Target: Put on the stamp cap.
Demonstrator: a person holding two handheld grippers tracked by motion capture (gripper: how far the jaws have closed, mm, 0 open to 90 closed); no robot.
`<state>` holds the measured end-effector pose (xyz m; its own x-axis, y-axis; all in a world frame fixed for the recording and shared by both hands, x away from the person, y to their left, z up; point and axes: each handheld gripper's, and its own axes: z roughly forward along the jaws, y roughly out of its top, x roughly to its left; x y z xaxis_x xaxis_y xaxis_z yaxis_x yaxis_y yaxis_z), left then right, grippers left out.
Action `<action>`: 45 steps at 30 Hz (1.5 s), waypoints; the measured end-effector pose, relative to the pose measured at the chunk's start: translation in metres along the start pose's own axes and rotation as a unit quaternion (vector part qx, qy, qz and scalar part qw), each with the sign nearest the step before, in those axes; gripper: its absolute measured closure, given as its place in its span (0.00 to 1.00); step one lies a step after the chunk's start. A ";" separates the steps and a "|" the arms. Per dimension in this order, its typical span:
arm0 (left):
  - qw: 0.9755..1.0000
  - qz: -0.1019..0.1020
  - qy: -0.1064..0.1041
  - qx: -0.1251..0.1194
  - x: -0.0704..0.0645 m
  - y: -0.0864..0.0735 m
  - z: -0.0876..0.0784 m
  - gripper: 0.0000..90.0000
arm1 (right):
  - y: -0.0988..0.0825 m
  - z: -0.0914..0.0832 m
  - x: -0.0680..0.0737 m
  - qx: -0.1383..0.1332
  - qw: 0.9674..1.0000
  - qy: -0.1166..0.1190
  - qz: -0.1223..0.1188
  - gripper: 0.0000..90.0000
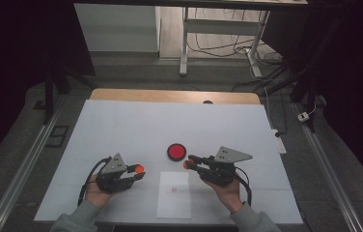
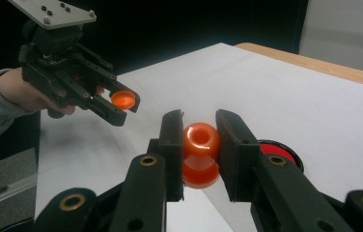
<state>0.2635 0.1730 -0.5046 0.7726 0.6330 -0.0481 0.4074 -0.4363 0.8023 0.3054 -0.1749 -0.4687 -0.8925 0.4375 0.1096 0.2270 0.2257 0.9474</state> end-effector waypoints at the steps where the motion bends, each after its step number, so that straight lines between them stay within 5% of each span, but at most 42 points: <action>1: 1.000 0.001 -0.001 0.001 0.000 0.000 0.001 0.72 | 0.000 0.000 0.000 0.000 1.000 0.000 0.000 0.80; 45: 0.998 0.041 -0.047 -0.016 -0.023 0.048 0.041 0.72 | 0.002 -0.004 -0.002 -0.013 1.000 -0.002 0.002 0.80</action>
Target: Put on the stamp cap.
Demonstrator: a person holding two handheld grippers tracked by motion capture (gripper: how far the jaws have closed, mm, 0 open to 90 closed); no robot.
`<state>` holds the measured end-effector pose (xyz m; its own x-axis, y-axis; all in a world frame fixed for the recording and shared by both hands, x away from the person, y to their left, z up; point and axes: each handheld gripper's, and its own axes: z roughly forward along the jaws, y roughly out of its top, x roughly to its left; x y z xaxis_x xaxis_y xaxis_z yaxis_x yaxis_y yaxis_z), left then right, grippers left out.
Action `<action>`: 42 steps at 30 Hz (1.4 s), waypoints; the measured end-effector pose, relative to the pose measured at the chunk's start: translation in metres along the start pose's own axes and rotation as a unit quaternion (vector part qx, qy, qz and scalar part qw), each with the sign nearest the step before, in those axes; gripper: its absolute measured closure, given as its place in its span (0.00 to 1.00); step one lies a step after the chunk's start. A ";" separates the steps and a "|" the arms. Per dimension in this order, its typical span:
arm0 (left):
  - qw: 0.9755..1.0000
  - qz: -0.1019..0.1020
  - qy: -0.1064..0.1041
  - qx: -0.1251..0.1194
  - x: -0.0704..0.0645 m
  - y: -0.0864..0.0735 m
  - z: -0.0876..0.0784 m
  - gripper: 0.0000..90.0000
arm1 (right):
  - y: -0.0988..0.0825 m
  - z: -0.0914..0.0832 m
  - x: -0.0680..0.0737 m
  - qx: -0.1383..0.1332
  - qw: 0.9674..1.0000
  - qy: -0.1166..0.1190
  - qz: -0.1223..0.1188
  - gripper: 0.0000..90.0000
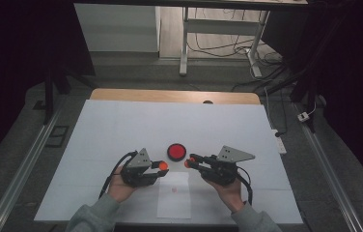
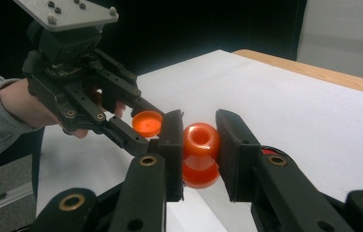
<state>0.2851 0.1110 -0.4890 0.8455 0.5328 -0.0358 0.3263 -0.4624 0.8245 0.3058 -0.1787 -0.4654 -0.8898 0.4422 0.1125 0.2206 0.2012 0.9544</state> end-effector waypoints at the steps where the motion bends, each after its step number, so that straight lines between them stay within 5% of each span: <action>1: 1.000 0.000 -0.001 -0.001 0.000 0.000 0.001 0.72 | 0.000 0.000 0.000 0.000 1.000 0.000 0.000 0.80; 42: 0.999 0.018 -0.025 0.022 -0.013 0.011 0.038 0.72 | -0.003 0.007 0.005 0.008 1.000 0.015 -0.002 0.80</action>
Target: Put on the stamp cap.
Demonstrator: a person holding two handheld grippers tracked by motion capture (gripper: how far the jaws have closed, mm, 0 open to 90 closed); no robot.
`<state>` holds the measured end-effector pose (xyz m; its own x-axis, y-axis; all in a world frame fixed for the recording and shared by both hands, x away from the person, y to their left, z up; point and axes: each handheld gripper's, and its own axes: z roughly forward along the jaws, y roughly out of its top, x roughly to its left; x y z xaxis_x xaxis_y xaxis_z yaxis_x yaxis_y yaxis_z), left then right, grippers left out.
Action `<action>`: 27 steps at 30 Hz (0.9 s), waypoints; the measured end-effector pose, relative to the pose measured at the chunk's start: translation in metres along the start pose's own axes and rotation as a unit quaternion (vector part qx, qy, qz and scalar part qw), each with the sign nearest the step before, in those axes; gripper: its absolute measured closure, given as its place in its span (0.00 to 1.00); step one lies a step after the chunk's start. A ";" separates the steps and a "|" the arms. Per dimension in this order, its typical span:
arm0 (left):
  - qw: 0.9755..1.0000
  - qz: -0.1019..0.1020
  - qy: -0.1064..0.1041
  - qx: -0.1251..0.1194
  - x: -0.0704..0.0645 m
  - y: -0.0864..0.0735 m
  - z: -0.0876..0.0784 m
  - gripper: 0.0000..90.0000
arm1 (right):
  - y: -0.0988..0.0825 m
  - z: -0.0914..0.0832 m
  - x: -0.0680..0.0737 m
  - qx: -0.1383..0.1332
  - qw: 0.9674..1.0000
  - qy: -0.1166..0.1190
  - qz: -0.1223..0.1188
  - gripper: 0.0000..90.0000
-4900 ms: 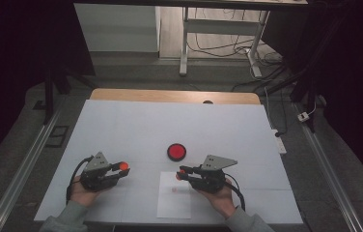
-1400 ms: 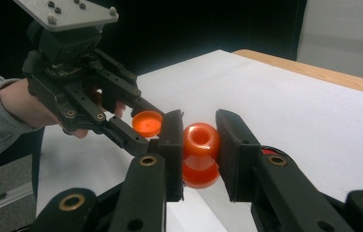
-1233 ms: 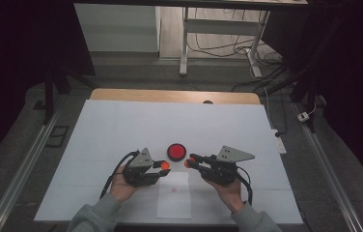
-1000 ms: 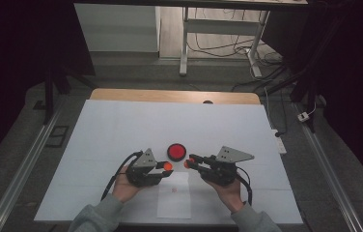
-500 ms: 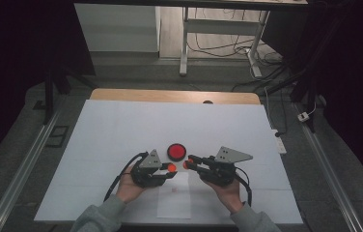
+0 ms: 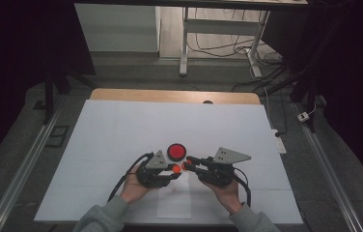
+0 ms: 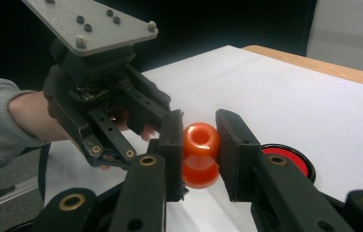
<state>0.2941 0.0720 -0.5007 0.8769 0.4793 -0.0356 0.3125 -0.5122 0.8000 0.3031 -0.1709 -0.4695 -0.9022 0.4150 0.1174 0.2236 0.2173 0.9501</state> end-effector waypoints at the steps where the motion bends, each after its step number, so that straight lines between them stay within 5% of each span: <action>1: 1.000 0.000 -0.001 0.000 -0.001 0.001 0.001 0.72 | 0.000 0.000 0.000 0.001 1.000 0.001 0.000 0.80; 27: 1.000 0.013 -0.011 -0.003 -0.008 0.008 0.005 0.72 | -0.004 0.007 0.003 0.013 1.000 0.009 0.000 0.80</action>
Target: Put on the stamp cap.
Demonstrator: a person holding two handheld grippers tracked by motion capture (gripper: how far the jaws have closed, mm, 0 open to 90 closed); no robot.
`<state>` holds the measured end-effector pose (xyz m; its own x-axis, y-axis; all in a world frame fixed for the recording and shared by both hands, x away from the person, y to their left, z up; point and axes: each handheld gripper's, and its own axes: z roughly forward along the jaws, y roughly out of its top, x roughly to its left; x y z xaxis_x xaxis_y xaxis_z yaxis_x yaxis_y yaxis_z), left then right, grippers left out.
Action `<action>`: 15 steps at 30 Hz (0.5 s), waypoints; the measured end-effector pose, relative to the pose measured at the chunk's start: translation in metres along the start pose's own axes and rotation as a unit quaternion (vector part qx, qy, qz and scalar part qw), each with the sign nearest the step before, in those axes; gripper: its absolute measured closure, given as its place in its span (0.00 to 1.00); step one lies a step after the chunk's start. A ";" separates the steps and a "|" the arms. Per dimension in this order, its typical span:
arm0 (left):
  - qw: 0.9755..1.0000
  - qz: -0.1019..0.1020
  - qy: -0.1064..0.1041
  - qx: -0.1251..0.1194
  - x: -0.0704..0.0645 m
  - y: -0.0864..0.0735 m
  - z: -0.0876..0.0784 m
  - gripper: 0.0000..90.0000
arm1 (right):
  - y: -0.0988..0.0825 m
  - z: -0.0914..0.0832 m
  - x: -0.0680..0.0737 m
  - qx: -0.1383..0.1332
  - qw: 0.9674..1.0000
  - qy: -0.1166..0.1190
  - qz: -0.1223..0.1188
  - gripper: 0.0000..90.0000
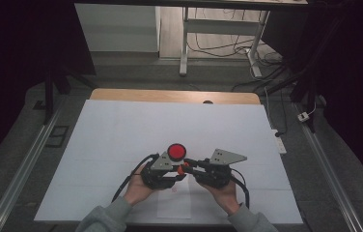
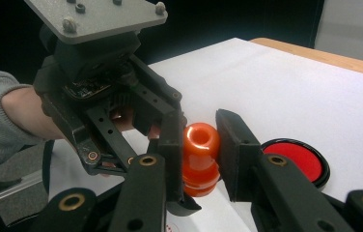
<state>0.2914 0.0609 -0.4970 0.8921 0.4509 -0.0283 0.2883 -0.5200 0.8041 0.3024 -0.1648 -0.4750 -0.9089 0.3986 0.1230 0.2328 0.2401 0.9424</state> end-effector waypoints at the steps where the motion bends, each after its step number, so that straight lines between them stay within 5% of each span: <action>1: 1.000 0.000 0.001 0.000 0.000 0.000 0.000 0.72 | 0.000 0.000 0.000 0.001 1.000 0.000 0.000 0.80; 15: 1.000 0.001 0.002 0.001 -0.001 0.000 0.000 0.72 | -0.003 0.002 0.000 0.005 1.000 0.003 0.002 0.80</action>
<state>0.2907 0.0606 -0.4964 0.8910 0.4533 -0.0247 0.2879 -0.5222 0.8027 0.3023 -0.1632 -0.4782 -0.9095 0.3951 0.1292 0.2407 0.2473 0.9385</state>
